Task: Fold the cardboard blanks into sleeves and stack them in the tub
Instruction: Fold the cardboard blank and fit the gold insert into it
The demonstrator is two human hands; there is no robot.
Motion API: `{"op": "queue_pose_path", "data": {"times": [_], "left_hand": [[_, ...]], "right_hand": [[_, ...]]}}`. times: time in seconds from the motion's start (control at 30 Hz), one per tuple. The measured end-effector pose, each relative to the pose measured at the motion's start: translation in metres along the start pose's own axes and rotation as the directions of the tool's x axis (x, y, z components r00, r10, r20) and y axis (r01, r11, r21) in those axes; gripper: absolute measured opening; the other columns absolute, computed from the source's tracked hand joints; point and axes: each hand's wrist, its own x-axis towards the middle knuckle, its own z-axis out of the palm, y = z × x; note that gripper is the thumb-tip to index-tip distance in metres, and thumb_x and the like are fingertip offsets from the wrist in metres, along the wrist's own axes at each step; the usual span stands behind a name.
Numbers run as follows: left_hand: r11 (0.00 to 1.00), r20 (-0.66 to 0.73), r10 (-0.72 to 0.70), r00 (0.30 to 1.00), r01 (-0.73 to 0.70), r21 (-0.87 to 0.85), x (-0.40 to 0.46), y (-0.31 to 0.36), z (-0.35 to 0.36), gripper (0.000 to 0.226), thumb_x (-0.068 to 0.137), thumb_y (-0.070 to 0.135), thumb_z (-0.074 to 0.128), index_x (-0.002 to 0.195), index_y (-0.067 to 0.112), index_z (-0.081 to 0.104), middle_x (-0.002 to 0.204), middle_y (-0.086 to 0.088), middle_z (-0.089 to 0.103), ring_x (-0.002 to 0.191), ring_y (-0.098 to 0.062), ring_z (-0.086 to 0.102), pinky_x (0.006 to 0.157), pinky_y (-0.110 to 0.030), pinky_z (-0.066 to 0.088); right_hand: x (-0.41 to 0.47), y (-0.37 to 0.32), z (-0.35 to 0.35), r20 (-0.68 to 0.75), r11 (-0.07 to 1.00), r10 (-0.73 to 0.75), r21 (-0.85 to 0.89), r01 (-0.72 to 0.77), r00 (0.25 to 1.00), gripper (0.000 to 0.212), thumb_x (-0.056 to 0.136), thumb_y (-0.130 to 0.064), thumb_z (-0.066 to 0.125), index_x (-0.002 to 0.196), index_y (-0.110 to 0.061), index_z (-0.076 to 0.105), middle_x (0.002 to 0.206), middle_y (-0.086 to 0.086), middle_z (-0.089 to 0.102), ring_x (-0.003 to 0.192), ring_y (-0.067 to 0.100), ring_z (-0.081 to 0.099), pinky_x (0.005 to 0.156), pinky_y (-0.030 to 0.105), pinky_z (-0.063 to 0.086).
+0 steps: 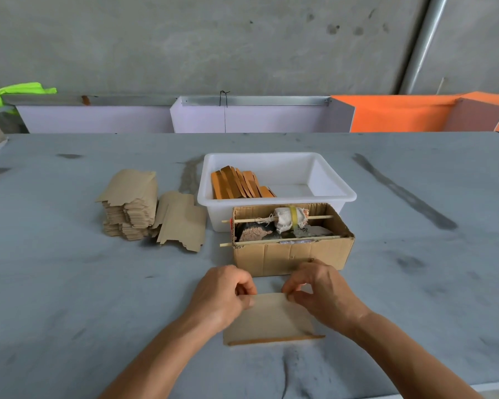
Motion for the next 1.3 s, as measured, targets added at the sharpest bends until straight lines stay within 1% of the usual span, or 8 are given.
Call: {"op": "queue_pose_path", "data": {"times": [0.23, 0.37, 0.63, 0.77, 0.9, 1.03, 1.17, 1.3], "left_hand": [[0.932, -0.044, 0.282, 0.959, -0.262, 0.252, -0.007, 0.000, 0.004, 0.011, 0.082, 0.007, 0.063, 0.080, 0.015, 0.070, 0.084, 0.005, 0.055, 0.089, -0.012, 0.051, 0.074, -0.028, 0.043], [0.782, -0.009, 0.477, 0.879, -0.419, 0.461, -0.017, 0.008, -0.004, 0.018, 0.049, -0.003, 0.068, 0.051, 0.014, 0.063, 0.059, 0.000, 0.052, 0.057, -0.018, 0.056, 0.043, -0.019, 0.038], [0.489, 0.227, 0.512, 0.829, -0.498, 0.717, -0.026, 0.020, 0.000, 0.029, 0.042, 0.006, 0.075, 0.039, 0.018, 0.049, 0.052, 0.003, 0.045, 0.053, -0.015, 0.051, 0.044, -0.021, 0.035], [0.557, 0.206, 0.424, 0.882, -0.433, 0.709, -0.023, 0.028, 0.008, 0.038, 0.023, 0.015, 0.087, 0.041, 0.020, 0.055, 0.050, 0.004, 0.048, 0.054, -0.014, 0.054, 0.043, -0.019, 0.034], [0.563, 0.137, 0.399, 0.907, -0.360, 0.744, -0.021, 0.026, 0.014, 0.017, 0.069, 0.008, 0.066, 0.084, 0.015, 0.067, 0.077, -0.006, 0.055, 0.081, -0.024, 0.054, 0.059, -0.030, 0.035], [0.517, 0.132, 0.478, 0.868, -0.400, 0.757, -0.025, 0.020, 0.011, 0.014, 0.066, 0.018, 0.066, 0.073, 0.027, 0.074, 0.059, 0.003, 0.050, 0.057, -0.016, 0.052, 0.045, -0.026, 0.037], [0.531, 0.093, 0.485, 0.870, -0.377, 0.759, -0.029, 0.019, 0.013, 0.049, 0.076, 0.013, 0.031, 0.092, 0.030, 0.074, 0.063, 0.003, 0.049, 0.060, -0.016, 0.052, 0.047, -0.028, 0.037], [0.510, 0.136, 0.513, 0.848, -0.428, 0.747, -0.027, 0.018, 0.011, 0.028, 0.075, 0.019, 0.051, 0.086, 0.031, 0.075, 0.063, 0.004, 0.050, 0.061, -0.015, 0.053, 0.048, -0.028, 0.037]], "right_hand": [[-0.006, 0.001, 0.003, -0.082, 0.937, -0.265, -0.258, 0.236, 0.961, 0.019, 0.066, 0.002, 0.079, 0.067, -0.015, 0.074, 0.065, 0.001, 0.062, 0.070, 0.025, 0.059, 0.057, 0.035, 0.050], [-0.008, 0.000, 0.005, -0.071, 0.813, -0.419, -0.474, 0.339, 0.905, 0.027, 0.051, 0.006, 0.080, 0.058, -0.018, 0.068, 0.058, -0.001, 0.054, 0.056, 0.021, 0.052, 0.050, 0.024, 0.041], [-0.017, -0.006, 0.007, 0.060, 0.688, -0.404, -0.638, 0.346, 0.913, 0.020, 0.056, -0.013, 0.083, 0.055, -0.025, 0.067, 0.061, -0.006, 0.055, 0.062, 0.016, 0.055, 0.052, 0.025, 0.044], [-0.021, -0.011, 0.007, 0.056, 0.708, -0.354, -0.636, 0.307, 0.934, 0.020, 0.049, -0.014, 0.083, 0.056, -0.027, 0.069, 0.059, -0.008, 0.054, 0.061, 0.014, 0.055, 0.049, 0.024, 0.042], [-0.022, -0.014, 0.010, 0.033, 0.710, -0.322, -0.652, 0.265, 0.946, 0.023, 0.044, -0.009, 0.080, 0.053, -0.025, 0.067, 0.057, -0.006, 0.053, 0.059, 0.015, 0.053, 0.048, 0.025, 0.041], [-0.023, -0.012, 0.013, 0.010, 0.733, -0.299, -0.638, 0.236, 0.954, 0.025, 0.042, -0.006, 0.078, 0.055, -0.025, 0.068, 0.057, -0.005, 0.053, 0.059, 0.015, 0.053, 0.049, 0.025, 0.041], [-0.024, -0.015, 0.013, -0.027, 0.755, -0.307, -0.616, 0.226, 0.951, 0.024, 0.045, -0.008, 0.078, 0.059, -0.023, 0.067, 0.053, -0.004, 0.050, 0.056, 0.016, 0.050, 0.048, 0.026, 0.041], [-0.026, -0.016, 0.016, -0.028, 0.742, -0.338, -0.623, 0.248, 0.941, 0.019, 0.051, -0.010, 0.078, 0.058, -0.022, 0.065, 0.058, -0.003, 0.052, 0.059, 0.017, 0.051, 0.049, 0.027, 0.041]]}}
